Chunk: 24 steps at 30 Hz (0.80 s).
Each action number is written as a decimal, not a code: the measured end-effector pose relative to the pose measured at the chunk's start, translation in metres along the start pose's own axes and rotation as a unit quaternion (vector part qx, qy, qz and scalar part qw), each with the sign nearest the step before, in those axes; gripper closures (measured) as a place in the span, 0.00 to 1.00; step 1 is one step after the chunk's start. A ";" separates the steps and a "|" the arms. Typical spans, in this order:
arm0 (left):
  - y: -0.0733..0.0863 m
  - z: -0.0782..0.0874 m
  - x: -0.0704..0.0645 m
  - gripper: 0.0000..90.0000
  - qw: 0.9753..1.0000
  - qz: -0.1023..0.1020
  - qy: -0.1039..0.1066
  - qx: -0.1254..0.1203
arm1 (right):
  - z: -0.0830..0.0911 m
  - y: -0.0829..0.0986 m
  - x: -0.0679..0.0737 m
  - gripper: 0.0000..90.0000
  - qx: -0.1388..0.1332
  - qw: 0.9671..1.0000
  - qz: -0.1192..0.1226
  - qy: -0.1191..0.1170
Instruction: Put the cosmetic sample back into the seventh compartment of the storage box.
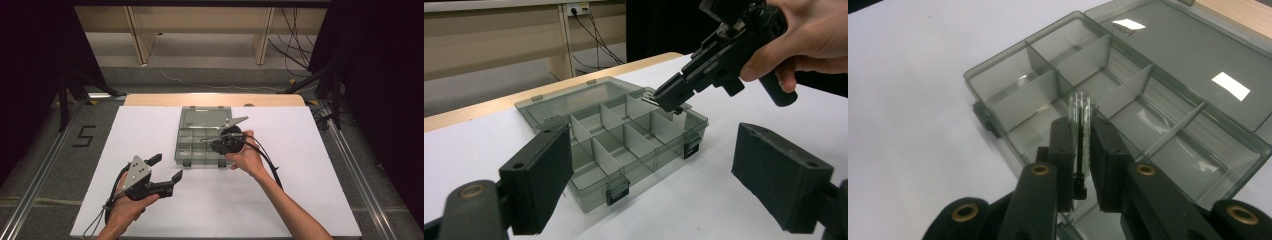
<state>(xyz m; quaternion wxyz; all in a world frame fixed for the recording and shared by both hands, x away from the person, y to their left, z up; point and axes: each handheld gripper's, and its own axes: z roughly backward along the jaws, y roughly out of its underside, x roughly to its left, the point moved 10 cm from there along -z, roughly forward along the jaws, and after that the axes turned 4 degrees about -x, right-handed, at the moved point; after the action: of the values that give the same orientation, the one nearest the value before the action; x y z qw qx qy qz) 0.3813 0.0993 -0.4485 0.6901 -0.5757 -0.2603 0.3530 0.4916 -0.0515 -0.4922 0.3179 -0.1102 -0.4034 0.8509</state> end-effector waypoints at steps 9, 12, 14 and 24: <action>0.000 0.000 0.000 0.17 1.000 -0.001 0.000 -0.001 | -0.015 0.003 -0.002 0.90 0.003 1.000 0.009 0.010; 0.001 -0.001 0.001 0.17 1.000 -0.001 0.000 0.001 | -0.017 0.005 -0.003 0.90 0.006 1.000 0.009 0.014; 0.001 -0.001 0.001 0.17 1.000 0.000 -0.003 0.003 | -0.019 0.006 -0.003 0.90 0.005 1.000 0.012 0.023; 0.003 -0.002 0.002 0.18 1.000 -0.001 -0.004 0.008 | -0.019 0.006 -0.008 0.72 0.001 0.999 0.024 0.022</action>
<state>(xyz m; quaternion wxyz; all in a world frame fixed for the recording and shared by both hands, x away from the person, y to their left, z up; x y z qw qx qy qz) 0.3835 0.1003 -0.4523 0.6941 -0.5683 -0.2612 0.3565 0.5033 -0.0483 -0.5097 0.3058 -0.1381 -0.3931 0.8561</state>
